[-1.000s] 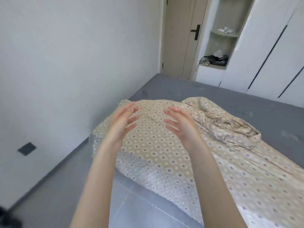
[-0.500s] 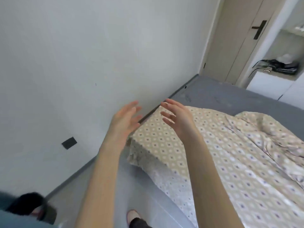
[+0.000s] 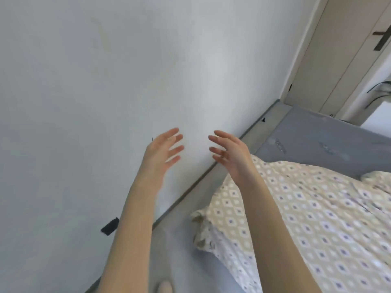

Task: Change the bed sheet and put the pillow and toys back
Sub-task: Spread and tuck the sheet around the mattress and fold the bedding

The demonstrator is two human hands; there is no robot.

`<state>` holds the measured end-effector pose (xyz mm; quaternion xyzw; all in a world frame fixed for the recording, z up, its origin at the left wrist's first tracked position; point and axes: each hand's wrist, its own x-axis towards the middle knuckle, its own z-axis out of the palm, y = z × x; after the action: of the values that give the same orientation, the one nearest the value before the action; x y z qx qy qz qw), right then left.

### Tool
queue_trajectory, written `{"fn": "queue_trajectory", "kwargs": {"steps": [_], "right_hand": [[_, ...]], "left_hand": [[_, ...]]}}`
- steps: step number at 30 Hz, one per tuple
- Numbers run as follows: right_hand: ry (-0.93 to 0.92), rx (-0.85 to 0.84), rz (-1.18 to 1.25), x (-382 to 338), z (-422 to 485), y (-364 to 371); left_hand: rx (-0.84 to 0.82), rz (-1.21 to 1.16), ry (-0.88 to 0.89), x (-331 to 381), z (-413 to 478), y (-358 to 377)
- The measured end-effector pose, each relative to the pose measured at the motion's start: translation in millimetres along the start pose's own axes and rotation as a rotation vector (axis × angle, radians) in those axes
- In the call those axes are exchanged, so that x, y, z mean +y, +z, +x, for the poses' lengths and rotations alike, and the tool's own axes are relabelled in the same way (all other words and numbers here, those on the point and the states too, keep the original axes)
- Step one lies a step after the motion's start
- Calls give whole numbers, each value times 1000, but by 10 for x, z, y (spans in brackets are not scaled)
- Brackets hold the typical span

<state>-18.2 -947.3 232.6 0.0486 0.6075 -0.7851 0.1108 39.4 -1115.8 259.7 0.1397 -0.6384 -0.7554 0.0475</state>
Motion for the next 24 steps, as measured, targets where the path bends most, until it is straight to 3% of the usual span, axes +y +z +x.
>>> {"fn": "queue_trajectory", "kwargs": {"steps": [4, 11, 16, 24], "right_hand": [[-11, 96, 11, 54, 593, 202], [-83, 318, 98, -179, 1451, 431], [-145, 530, 150, -329, 1938, 187], [-163, 722, 215, -443, 2945, -561]], "left_hand": [[-33, -13, -8, 63, 791, -247], [-276, 60, -61, 354, 2087, -164], [-457, 105, -116, 397, 2860, 308], [-654, 183, -150, 258, 3989, 1431]]}}
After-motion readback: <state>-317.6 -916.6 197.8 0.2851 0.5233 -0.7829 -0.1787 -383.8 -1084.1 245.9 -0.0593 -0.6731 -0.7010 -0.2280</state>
